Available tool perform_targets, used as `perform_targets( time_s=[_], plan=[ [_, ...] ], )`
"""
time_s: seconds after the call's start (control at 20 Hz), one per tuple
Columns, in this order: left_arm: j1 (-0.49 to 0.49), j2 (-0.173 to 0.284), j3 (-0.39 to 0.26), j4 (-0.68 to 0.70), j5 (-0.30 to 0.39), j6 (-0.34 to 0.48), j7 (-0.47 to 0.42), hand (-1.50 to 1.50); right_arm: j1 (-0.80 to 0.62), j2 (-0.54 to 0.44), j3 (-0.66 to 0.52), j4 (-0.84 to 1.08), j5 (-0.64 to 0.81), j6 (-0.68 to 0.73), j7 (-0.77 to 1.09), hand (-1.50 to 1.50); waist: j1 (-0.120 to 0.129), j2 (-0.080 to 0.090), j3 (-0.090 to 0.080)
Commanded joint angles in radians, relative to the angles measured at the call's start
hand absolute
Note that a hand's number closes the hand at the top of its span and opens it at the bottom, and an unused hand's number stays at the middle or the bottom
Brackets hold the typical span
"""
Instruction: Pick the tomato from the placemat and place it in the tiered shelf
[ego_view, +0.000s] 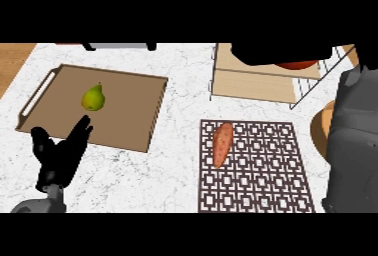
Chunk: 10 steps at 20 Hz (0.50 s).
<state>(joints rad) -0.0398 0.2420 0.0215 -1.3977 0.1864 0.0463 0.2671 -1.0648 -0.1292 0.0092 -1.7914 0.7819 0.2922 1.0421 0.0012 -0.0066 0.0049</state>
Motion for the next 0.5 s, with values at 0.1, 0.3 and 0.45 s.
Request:
perform_targets(
  time_s=[0.1, 0.3, 0.45],
  plan=[
    [0.016, 0.003, 0.008, 0.046, 0.007, -0.023, 0.014, 0.0, -0.155, -0.128, -0.15, 0.225, -0.045, 0.072, -0.022, 1.5, 0.008, 0.008, -0.006],
    [-0.011, -0.019, 0.004, 0.061, 0.004, -0.027, -0.002, 0.0, -0.155, -0.161, -0.171, 0.37, -0.061, 0.039, -0.143, 1.5, 0.011, 0.011, -0.006],
    [-0.023, -0.009, 0.016, 0.038, -0.003, -0.001, 0.046, 0.0, -0.173, -0.228, -0.216, 0.456, -0.116, 0.093, -0.229, 1.5, 0.01, 0.012, -0.005]
  ],
)
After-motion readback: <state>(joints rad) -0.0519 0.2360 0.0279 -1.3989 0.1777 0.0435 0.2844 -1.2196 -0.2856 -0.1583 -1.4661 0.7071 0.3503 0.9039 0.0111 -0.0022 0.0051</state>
